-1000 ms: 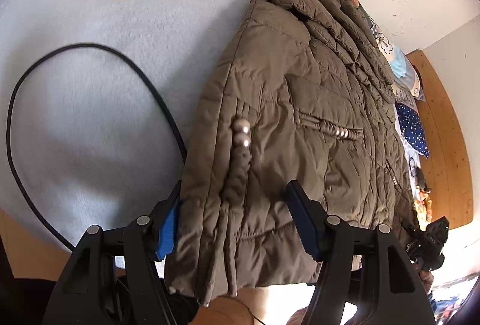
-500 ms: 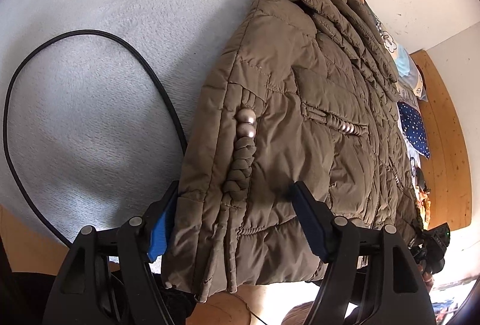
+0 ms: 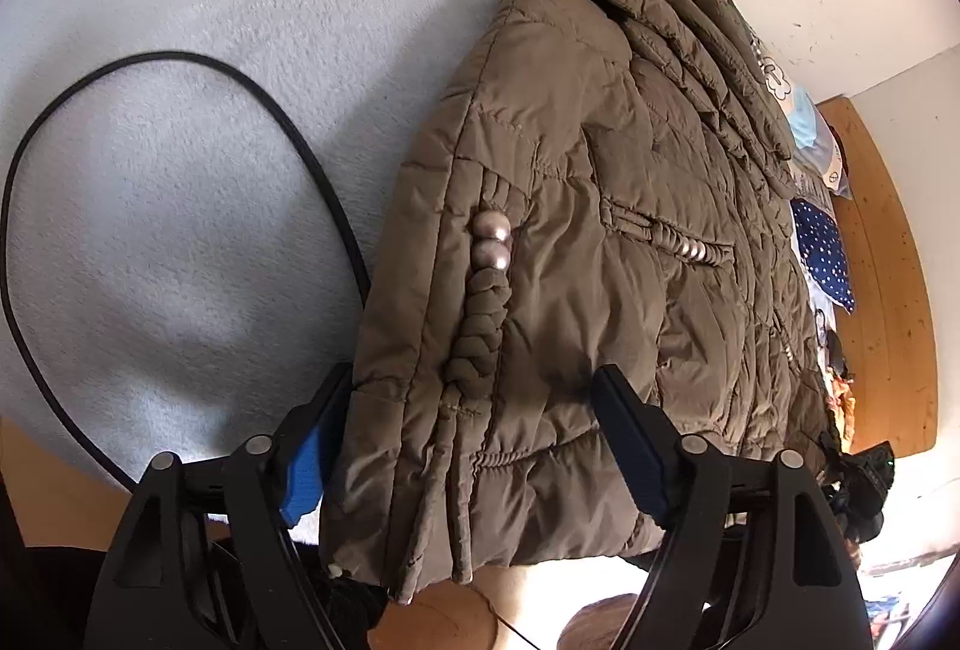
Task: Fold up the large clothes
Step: 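Close the left tool on the side edge while the right tool holds it lifted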
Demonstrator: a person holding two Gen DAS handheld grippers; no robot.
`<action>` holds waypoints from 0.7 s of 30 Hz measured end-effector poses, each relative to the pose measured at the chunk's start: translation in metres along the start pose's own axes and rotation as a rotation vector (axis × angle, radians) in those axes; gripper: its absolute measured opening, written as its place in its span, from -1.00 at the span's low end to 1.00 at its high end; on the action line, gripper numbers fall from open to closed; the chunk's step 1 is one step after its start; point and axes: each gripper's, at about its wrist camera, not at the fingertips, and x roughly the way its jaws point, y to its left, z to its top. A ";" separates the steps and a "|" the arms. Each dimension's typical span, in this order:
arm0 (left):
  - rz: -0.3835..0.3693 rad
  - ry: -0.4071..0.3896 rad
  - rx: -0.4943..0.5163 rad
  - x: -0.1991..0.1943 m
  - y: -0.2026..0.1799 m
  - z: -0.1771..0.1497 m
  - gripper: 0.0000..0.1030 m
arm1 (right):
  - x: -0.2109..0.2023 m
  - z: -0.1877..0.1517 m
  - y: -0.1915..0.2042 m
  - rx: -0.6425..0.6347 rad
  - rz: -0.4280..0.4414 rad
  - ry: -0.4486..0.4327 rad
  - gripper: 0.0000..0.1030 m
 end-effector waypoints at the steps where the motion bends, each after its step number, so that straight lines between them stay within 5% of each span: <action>1: -0.011 0.009 -0.008 -0.001 0.002 0.000 0.53 | 0.001 0.000 0.001 0.002 -0.002 0.000 -0.56; 9: -0.073 0.035 -0.046 0.001 0.012 -0.002 0.53 | 0.009 0.000 0.011 0.000 -0.013 0.004 -0.56; 15: -0.055 0.004 0.003 -0.005 0.001 -0.003 -0.47 | 0.010 0.000 0.010 -0.002 -0.014 0.005 -0.56; 21: 0.046 -0.060 0.089 -0.020 -0.016 -0.011 -0.52 | 0.011 -0.002 0.008 0.003 -0.030 0.005 -0.56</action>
